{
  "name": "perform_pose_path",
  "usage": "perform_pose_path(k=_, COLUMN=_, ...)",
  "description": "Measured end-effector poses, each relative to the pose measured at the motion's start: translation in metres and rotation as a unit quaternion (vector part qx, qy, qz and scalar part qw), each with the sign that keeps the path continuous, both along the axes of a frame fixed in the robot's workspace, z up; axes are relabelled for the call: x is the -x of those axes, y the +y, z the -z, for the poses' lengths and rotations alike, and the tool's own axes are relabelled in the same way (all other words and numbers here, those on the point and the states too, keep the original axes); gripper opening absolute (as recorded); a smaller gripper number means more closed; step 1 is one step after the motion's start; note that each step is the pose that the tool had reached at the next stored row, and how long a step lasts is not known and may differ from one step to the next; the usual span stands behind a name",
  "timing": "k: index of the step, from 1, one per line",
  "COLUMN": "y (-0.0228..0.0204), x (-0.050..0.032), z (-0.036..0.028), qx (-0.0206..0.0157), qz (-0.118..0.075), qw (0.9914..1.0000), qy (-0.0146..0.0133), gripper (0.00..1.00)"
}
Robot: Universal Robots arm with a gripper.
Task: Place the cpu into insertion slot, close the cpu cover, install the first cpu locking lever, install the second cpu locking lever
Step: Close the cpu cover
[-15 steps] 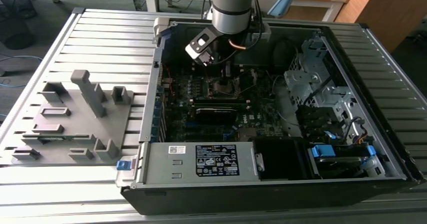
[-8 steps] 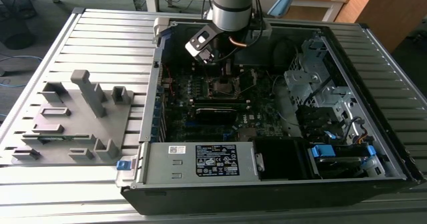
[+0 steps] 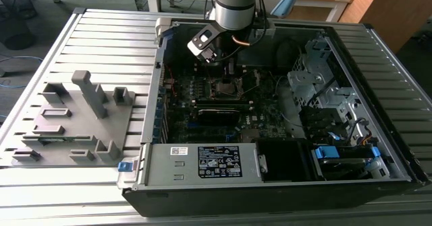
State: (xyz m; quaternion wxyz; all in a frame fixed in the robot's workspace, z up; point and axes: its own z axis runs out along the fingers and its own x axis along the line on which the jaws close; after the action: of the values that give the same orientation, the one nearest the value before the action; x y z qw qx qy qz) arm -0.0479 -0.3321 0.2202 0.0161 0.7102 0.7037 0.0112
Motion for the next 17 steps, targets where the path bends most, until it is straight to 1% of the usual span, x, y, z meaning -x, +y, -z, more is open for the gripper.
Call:
perform_pose_path(k=9, y=0.0, x=0.0, z=-0.0015, qx=0.0001, qz=0.0, qw=1.0, qy=0.0, gripper=0.1)
perform_pose_path(k=17, y=0.0, x=0.0, z=-0.0052, qx=0.0, qz=0.0, qw=1.0, qy=0.0, gripper=0.1)
